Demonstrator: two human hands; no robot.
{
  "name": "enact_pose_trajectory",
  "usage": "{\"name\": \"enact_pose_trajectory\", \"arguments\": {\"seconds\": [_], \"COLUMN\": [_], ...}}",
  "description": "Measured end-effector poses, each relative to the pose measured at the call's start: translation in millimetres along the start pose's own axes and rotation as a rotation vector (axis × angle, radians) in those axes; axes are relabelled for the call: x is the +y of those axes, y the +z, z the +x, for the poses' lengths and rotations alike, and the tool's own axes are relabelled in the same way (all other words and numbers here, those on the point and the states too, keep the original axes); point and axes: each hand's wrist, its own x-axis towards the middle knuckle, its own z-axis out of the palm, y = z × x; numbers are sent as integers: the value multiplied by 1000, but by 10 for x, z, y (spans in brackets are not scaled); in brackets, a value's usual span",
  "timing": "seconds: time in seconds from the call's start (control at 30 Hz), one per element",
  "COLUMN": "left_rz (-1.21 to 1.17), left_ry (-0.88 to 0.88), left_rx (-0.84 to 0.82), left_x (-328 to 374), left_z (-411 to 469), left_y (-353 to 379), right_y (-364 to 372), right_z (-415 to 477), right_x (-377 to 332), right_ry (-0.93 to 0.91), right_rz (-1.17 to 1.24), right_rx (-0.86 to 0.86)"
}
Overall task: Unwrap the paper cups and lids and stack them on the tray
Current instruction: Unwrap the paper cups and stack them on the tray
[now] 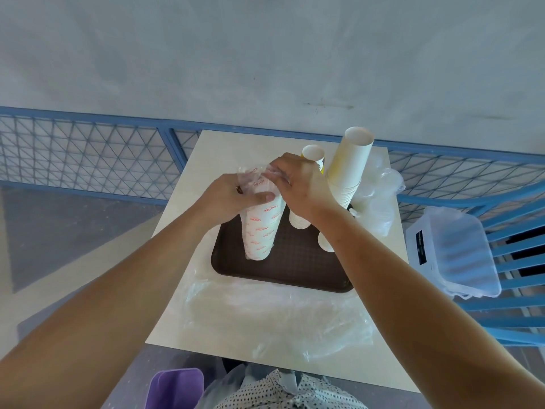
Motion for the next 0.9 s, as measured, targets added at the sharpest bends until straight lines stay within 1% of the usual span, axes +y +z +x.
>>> {"name": "enact_pose_trajectory", "arguments": {"seconds": [0.1,0.2,0.33,0.4,0.47,0.5,0.63,0.7,0.83,0.9], "left_rz": [-49,-58,-44,-46,-41,-18,-11,-34,-73,-112], "left_ry": [-24,-4,39,74,105,124,162,159,132,114], "left_rx": [-10,-11,59,110,151,161,173,193,193,218], "left_x": [41,66,62,95,153,179,254,254,249,266], "left_z": [-7,3,31,20,2,-5,-19,-15,-36,-53], "left_y": [4,-13,-29,-49,-74,-84,-102,-97,-47,-40], "right_y": [-35,-63,-75,-66,-69,-74,-42,-23,18,29], "right_z": [6,-5,-24,-33,-45,-58,-151,-185,-152,-133], "right_x": [7,21,-8,-32,-48,-34,96,113,107,50], "right_ry": [-19,-40,-67,-66,-45,-20,87,125,90,62], "right_rz": [-6,6,37,55,77,82,48,53,23,13], "right_rx": [12,11,13,56,107,105,-9,-13,99,118]}}
